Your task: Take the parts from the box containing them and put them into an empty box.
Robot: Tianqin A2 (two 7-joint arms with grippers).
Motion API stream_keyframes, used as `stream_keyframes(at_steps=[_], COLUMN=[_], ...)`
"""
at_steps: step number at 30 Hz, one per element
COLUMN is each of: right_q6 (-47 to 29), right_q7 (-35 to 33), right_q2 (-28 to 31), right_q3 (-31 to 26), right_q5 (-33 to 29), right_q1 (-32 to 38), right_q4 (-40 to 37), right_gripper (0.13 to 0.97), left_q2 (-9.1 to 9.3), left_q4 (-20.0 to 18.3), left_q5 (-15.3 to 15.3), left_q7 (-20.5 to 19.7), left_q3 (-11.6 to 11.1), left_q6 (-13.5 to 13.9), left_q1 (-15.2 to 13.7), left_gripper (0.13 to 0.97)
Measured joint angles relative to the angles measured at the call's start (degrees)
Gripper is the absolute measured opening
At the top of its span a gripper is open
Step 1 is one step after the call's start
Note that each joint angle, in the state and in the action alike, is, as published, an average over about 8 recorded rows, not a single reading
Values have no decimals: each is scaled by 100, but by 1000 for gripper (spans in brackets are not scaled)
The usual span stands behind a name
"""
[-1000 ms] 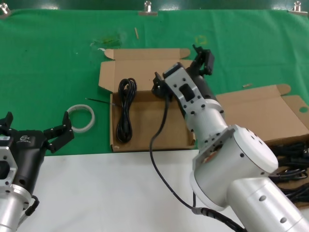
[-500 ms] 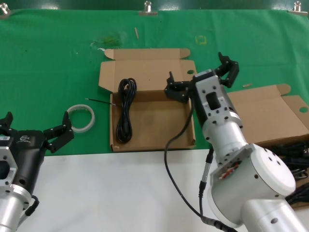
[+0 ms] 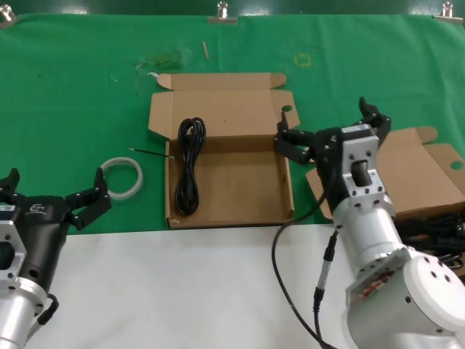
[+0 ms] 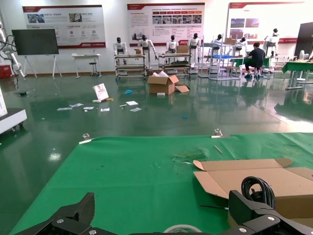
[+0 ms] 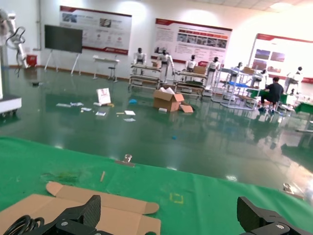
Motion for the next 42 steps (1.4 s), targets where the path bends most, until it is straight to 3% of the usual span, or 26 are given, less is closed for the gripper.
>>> stream_keyframes(at_steps=[27,42], right_q6=[-1345,-1464], right_q7=[3223,3509], right_q2=[0,0], right_q3=[1338,1457], right_q5=[-1939,-2111], right_q1=[-1345,-1465], right_q4=[517,562], right_gripper=[966,966], left_q2=[0,0], left_q4=[0,0], left_q5=[0,-1], left_q7=[-1,0], left_q3=[0,0], left_q6=[0,0], left_q1=[0,0], left_gripper=[965,965])
